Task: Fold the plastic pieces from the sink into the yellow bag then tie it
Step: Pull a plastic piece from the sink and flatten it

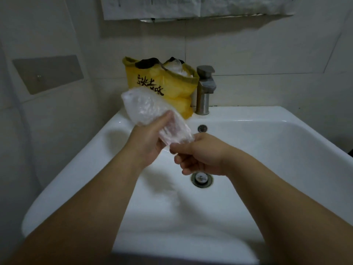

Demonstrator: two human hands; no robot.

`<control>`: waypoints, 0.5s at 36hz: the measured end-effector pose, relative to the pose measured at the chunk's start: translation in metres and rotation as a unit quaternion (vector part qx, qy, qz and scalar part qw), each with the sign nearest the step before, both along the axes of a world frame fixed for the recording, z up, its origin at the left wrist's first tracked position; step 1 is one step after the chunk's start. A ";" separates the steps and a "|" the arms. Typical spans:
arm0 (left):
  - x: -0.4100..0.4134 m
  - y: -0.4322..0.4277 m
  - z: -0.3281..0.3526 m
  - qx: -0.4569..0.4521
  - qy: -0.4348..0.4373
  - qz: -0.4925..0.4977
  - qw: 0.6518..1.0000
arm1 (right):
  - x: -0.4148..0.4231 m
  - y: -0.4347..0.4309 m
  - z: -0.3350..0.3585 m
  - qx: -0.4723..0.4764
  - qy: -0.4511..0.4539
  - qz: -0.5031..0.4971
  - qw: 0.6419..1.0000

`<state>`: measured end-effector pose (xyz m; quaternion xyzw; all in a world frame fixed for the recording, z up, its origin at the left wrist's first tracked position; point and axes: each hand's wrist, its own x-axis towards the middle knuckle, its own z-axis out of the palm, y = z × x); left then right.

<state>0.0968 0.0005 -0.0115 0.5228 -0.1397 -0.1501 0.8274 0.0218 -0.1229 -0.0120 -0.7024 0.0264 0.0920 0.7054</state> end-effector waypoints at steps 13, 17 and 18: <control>0.016 0.033 0.010 -0.071 0.108 0.075 0.989 | -0.009 -0.021 0.015 0.113 0.054 0.098 0.987; 0.016 0.034 0.010 -0.043 0.166 0.082 0.982 | -0.003 -0.026 0.015 0.035 -0.055 -0.074 0.995; 0.016 0.035 0.010 -0.038 0.175 0.079 0.981 | -0.003 -0.026 0.011 -0.084 -0.095 -0.089 0.988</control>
